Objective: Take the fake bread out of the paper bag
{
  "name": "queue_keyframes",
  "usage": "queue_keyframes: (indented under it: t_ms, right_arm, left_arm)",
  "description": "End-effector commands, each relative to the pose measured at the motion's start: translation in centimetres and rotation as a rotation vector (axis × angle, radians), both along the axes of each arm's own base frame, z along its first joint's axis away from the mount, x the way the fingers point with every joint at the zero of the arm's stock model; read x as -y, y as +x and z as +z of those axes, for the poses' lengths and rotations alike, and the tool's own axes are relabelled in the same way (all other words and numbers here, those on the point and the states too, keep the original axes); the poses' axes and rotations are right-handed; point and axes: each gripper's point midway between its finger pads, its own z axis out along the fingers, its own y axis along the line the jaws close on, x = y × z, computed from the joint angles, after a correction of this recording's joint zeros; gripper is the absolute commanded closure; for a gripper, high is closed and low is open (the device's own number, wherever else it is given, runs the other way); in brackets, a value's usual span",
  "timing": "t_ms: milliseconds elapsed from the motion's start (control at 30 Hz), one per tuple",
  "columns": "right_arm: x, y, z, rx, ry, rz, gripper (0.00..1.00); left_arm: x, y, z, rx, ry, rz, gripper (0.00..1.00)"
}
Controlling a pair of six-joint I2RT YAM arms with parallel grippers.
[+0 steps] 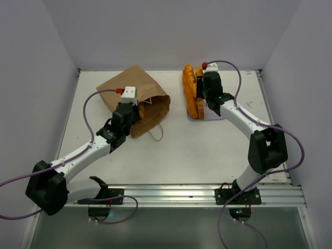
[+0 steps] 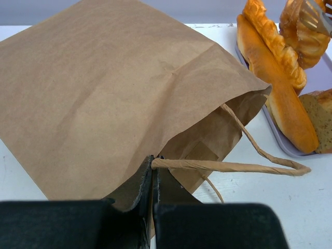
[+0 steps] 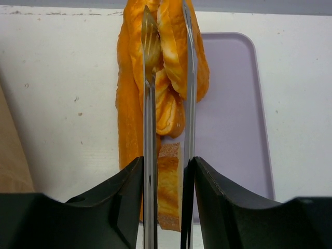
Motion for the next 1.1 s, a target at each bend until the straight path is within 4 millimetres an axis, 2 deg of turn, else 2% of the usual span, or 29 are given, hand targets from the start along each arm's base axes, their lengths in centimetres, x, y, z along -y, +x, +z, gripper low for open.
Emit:
queue_keyframes:
  t_ms: [0, 300, 467, 500, 567, 600, 800, 1000, 1033, 1067]
  right_arm:
    - [-0.5, 1.6, 3.8, 0.109, 0.039, 0.000, 0.53]
    - [-0.9, 1.5, 3.7, 0.111, 0.059, 0.009, 0.52]
    - [-1.3, 0.9, 4.6, 0.124, 0.085, 0.029, 0.51]
    - [-1.2, 0.5, 5.4, 0.138, 0.094, 0.034, 0.52]
    - [-1.5, -0.2, 5.6, 0.136, 0.116, 0.052, 0.51]
    - [-1.5, -0.8, 6.7, 0.157, 0.135, 0.059, 0.51]
    - [-2.8, -4.5, 7.3, 0.147, 0.209, 0.138, 0.52]
    - [-4.6, -8.9, 5.7, 0.093, 0.261, 0.215, 0.52]
    - [-4.7, -9.6, 4.6, 0.067, 0.261, 0.218, 0.52]
    - [-4.7, -10.4, 5.2, 0.080, 0.274, 0.226, 0.52]
  left_arm:
    - [-0.3, 0.4, 2.0, 0.068, -0.030, 0.010, 1.00]
    - [-0.2, 0.3, 1.9, 0.068, -0.031, 0.005, 1.00]
    - [-0.2, 0.3, 1.9, 0.066, -0.029, 0.004, 1.00]
    - [-0.2, 0.3, 1.9, 0.068, -0.030, 0.005, 1.00]
    - [-0.2, 0.3, 1.9, 0.066, -0.030, 0.005, 1.00]
    - [-0.2, 0.3, 1.9, 0.068, -0.030, 0.005, 1.00]
    - [-0.2, 0.3, 1.9, 0.066, -0.030, 0.002, 1.00]
    - [-0.1, 0.3, 2.0, 0.068, -0.035, 0.001, 1.00]
    - [-0.1, 0.3, 2.0, 0.069, -0.032, 0.001, 1.00]
    - [-0.2, 0.3, 2.1, 0.071, -0.033, 0.002, 1.00]
